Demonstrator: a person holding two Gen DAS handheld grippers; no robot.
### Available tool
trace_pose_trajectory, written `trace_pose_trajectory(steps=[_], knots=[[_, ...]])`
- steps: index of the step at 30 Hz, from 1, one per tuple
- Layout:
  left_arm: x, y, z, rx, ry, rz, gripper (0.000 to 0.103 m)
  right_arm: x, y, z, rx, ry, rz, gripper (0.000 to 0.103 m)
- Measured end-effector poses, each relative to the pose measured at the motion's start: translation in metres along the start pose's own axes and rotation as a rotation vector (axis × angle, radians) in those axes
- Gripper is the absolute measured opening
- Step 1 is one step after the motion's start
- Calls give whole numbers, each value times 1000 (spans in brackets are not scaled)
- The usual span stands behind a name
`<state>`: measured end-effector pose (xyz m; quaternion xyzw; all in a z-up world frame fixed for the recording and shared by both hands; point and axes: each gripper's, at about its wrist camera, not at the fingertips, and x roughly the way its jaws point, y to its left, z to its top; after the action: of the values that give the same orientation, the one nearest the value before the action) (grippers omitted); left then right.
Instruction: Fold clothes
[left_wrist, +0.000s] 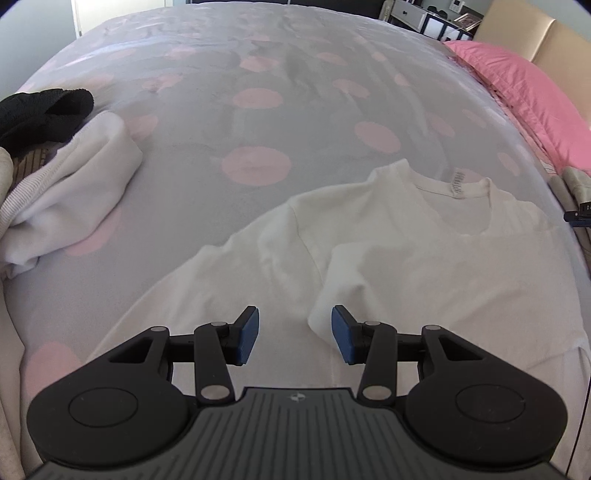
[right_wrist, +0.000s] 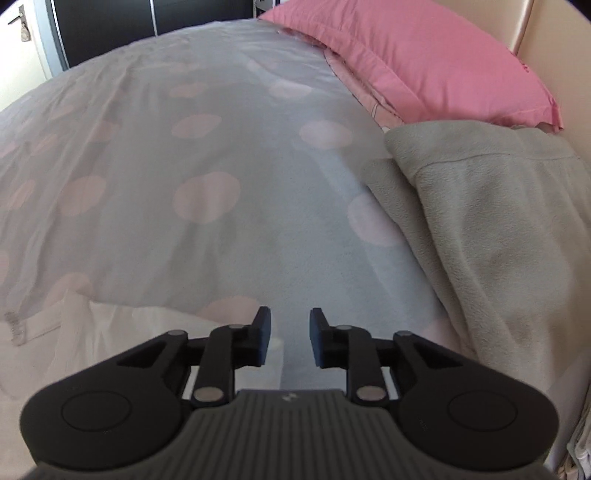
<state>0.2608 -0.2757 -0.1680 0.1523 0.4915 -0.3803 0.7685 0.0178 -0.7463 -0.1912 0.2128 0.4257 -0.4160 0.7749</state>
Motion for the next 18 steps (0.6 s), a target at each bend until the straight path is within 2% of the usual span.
trace_pose_trajectory(steps=[4, 7, 10, 11, 12, 13, 16, 18], knots=[[4, -5, -9, 13, 10, -17, 41, -35, -6, -31, -24, 20, 94, 26], [10, -10, -12, 11, 4, -42, 41, -64, -9, -70, -27, 61, 160, 30], [17, -11, -9, -41, -30, -61, 40, -83, -13, -110, -33, 119, 224, 35], [19, -9, -8, -71, -36, -88, 22, -85, -13, -121, -40, 146, 222, 36], [21, -8, -7, -97, -39, -125, 11, -86, -13, -132, -47, 174, 220, 36], [21, -7, -6, -120, -41, -138, 5, -88, -13, -142, -54, 189, 213, 36], [10, -11, -1, -130, -57, -138, 3, -92, -15, -161, -75, 214, 197, 38], [-1, -15, 5, -93, -56, -117, 3, -94, -16, -166, -90, 200, 186, 43]])
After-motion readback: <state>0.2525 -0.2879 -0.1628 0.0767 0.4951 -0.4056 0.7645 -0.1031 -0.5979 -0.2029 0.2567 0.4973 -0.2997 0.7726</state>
